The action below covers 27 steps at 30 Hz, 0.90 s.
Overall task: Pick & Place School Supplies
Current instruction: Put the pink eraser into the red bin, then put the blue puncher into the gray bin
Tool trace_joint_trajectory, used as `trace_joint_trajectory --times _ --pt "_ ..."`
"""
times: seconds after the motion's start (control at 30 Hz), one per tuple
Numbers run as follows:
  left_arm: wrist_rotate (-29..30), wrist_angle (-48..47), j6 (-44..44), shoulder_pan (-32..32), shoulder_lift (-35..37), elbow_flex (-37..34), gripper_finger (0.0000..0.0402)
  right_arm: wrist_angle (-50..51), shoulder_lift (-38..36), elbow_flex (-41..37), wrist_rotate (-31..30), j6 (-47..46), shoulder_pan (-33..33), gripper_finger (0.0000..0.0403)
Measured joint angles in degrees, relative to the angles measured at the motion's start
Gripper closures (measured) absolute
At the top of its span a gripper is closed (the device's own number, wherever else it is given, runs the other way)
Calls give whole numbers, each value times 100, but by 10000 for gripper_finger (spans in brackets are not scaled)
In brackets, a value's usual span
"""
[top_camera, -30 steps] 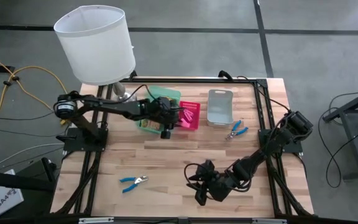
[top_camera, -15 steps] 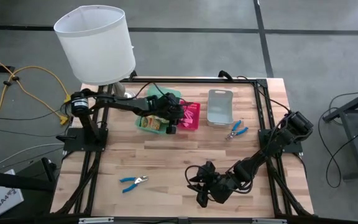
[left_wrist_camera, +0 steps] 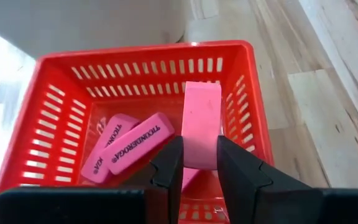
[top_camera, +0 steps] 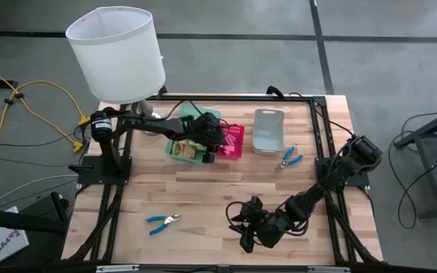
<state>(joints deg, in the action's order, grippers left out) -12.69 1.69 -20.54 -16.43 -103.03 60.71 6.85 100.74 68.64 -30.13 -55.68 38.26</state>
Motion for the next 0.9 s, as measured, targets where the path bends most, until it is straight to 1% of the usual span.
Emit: trace_joint_trajectory --times 0.1,0.27,0.53,0.63,0.8,0.9 --pt "-141 -10 -17 -46 -78 4 320 -2 0 0 2 -2 0 277" --pt "-174 -73 -26 -65 -181 5 320 -18 1 0 3 -3 0 277" --pt "-67 -77 -46 -61 -181 8 320 -23 1 0 17 -18 4 277" --pt "-58 -61 -68 -61 -181 11 308 -22 0 0 20 -22 4 277" --pt "53 -7 -109 -61 -181 11 275 -22 1 0 20 -22 4 277" --pt "84 31 -194 -31 -181 11 266 -22 0 0 20 -21 4 277"
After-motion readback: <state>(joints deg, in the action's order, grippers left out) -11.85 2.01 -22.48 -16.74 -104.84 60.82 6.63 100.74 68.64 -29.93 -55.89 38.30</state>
